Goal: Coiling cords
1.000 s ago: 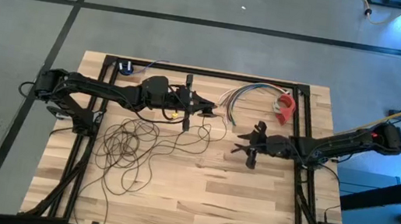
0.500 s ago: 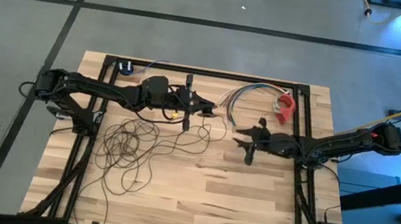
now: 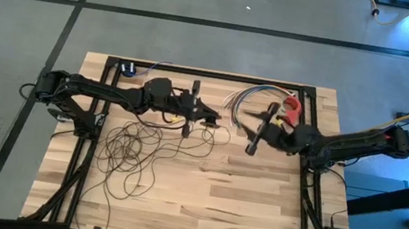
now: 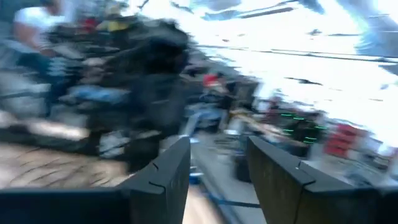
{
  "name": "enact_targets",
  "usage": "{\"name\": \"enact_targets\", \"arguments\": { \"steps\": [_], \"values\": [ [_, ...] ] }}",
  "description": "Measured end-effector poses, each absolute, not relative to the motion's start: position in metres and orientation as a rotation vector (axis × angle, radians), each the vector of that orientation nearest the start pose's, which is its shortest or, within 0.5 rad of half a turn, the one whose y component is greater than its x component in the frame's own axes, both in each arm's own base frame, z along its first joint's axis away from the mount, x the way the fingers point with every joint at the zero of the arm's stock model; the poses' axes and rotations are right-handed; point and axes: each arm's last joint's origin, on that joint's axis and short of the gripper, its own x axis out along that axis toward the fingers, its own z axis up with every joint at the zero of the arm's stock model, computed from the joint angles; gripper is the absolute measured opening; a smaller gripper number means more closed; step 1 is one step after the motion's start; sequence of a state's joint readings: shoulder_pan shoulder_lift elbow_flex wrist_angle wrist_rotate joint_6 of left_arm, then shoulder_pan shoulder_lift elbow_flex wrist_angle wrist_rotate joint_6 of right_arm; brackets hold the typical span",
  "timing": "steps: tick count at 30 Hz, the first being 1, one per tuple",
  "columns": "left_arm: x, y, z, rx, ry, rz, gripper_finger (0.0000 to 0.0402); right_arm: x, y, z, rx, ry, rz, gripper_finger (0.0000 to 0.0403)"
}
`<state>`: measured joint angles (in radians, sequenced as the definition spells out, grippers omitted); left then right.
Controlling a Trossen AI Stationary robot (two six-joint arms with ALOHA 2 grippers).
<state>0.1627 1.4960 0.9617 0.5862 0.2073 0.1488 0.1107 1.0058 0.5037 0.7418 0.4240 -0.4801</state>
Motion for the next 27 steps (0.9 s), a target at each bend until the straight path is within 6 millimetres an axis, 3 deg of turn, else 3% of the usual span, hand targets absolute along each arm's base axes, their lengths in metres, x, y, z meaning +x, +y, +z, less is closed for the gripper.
{"name": "enact_targets", "arguments": {
  "steps": [4,10,15,27],
  "values": [
    [0.336,0.042,0.303,0.160,-0.097,-0.080,0.0001,0.223,0.013,0.291,-0.451,-0.181,-0.230,0.0161],
    [0.338,0.028,0.300,0.172,-0.074,-0.121,0.0001,0.248,0.009,0.279,-0.384,-0.018,-0.122,0.0161],
    [0.338,0.024,0.301,0.200,-0.076,-0.134,0.0001,0.251,0.011,0.286,-0.336,-0.039,-0.070,0.0161],
    [0.338,0.024,0.299,0.204,-0.068,-0.130,0.0001,0.251,0.011,0.279,-0.292,0.041,-0.053,0.0161]
  ]
}}
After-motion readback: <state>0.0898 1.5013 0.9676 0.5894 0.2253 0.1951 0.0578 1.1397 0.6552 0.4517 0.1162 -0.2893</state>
